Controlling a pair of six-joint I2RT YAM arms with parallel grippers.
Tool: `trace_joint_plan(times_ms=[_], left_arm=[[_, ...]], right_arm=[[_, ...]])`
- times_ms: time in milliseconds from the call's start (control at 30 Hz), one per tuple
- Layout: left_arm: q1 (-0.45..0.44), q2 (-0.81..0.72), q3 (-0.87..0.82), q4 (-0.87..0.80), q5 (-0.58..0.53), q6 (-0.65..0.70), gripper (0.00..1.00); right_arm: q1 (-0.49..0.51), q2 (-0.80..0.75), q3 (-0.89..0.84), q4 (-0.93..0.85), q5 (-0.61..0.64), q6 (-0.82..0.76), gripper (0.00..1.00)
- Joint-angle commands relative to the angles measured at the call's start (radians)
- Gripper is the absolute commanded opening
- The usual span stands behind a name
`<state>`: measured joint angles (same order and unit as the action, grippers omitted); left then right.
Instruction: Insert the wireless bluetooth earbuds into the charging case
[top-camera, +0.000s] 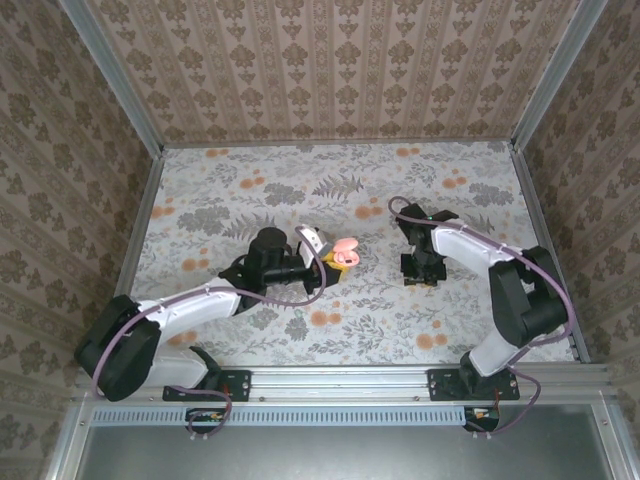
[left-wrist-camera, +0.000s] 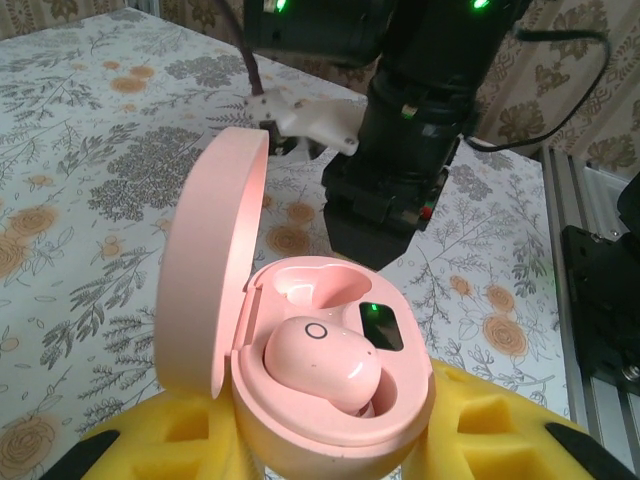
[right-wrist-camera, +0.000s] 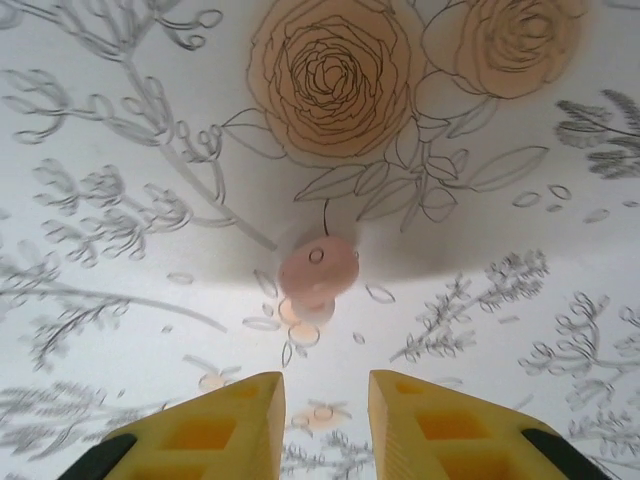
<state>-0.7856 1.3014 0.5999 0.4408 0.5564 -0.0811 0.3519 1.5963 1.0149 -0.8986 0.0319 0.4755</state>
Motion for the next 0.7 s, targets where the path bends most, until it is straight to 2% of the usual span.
trace_joint_plan(times_ms=[0, 167, 400, 667], left_arm=[[0.003, 0.015, 0.055, 0.009, 0.012, 0.032, 0.00], [0.003, 0.024, 0.071, 0.031, 0.020, 0.032, 0.00], [-0.013, 0.042, 0.074, 0.032, 0.019, 0.020, 0.00], [-0.018, 0.075, 0.071, 0.057, 0.025, 0.010, 0.00]], right_arm=[[-0.005, -0.071, 0.042, -0.073, -0.006, 0.019, 0.31], [-0.008, -0.053, 0.078, -0.074, -0.006, 0.028, 0.35], [-0.008, 0.052, 0.115, -0.074, 0.017, 0.015, 0.36], [-0.028, 0.079, 0.099, -0.059, 0.048, 0.006, 0.35]])
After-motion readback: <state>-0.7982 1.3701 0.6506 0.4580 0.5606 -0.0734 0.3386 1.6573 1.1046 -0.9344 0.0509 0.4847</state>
